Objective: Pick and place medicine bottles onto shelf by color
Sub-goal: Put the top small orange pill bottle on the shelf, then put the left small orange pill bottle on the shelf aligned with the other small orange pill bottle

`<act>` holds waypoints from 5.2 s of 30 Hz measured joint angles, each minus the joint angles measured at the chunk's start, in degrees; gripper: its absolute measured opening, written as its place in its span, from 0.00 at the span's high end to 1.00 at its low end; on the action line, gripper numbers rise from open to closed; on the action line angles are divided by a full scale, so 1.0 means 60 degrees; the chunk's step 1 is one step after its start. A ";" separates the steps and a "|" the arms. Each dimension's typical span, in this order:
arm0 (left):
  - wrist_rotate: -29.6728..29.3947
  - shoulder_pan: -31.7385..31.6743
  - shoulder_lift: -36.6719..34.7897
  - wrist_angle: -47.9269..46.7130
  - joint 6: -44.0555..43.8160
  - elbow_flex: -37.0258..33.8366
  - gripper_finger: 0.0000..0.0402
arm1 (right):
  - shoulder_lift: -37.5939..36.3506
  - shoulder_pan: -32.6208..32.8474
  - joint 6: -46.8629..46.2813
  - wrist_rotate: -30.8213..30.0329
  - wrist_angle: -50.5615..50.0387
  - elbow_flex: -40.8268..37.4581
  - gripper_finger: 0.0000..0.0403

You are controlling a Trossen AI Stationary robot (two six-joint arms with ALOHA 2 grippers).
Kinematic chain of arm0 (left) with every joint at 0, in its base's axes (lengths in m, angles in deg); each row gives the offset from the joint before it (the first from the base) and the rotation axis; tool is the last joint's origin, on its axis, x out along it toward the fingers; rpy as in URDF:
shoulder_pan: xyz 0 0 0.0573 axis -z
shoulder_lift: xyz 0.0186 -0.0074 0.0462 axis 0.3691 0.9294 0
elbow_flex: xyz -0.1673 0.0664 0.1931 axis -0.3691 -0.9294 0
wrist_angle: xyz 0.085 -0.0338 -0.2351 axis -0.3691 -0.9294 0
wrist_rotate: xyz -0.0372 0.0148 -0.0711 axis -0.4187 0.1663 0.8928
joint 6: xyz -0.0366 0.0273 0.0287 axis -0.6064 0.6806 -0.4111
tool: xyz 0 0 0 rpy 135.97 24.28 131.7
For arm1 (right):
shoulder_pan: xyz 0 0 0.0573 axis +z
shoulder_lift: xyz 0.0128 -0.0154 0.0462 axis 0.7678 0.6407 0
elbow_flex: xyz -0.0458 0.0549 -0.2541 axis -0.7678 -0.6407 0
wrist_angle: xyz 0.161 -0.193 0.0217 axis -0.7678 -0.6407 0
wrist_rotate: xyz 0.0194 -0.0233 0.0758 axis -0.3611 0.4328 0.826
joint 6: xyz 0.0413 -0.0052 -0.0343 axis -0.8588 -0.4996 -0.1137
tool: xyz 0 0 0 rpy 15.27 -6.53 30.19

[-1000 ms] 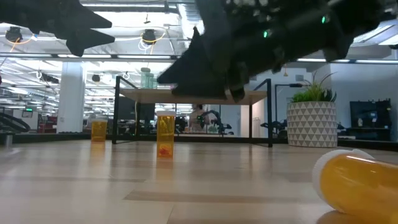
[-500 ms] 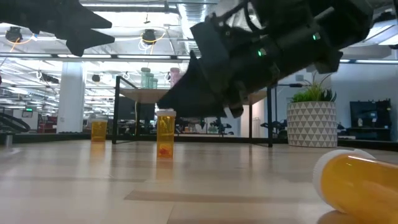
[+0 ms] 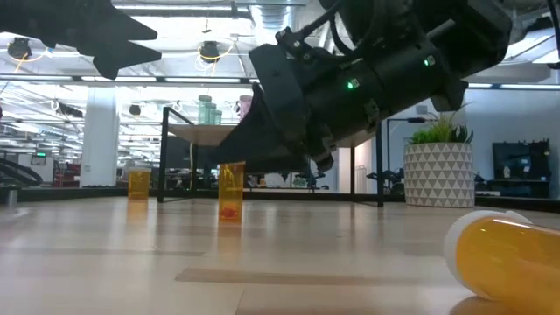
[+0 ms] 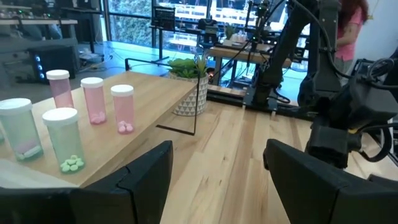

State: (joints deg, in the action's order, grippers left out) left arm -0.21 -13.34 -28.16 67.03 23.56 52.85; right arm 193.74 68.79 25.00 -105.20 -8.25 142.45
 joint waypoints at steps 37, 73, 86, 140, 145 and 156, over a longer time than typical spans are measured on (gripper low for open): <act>0.0102 0.0000 0.0001 0.0033 -0.0139 0.0000 0.39 | -0.5337 -0.4895 0.3016 0.1170 -0.2846 0.0098 0.65; 0.0087 0.0000 -0.0001 -0.0058 -0.0072 0.0000 0.39 | -0.2881 -0.8029 0.2404 0.2846 -0.4638 0.2310 0.63; 0.0095 0.0000 -0.0002 -0.0053 -0.0113 0.0000 0.39 | -0.2717 -0.8054 0.2299 0.2996 -0.4549 0.2328 0.58; 0.3381 0.0048 0.0661 0.1827 -0.0226 -0.0004 0.39 | -0.5963 0.3866 -1.2554 0.2144 -1.6928 0.2328 0.38; 0.3995 0.0799 0.2668 0.3545 -0.0348 0.0037 0.39 | -0.5963 0.4270 -1.2843 0.0333 -1.7620 0.2328 0.38; 0.2949 0.2374 0.7320 0.3750 -0.0379 0.1812 0.39 | -0.5915 0.3577 -1.0337 -0.0208 -1.5662 0.2328 0.38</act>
State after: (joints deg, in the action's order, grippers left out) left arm 17.48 0.90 15.76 89.53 21.28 63.73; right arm 158.25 90.26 -37.03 -106.45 -102.22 156.41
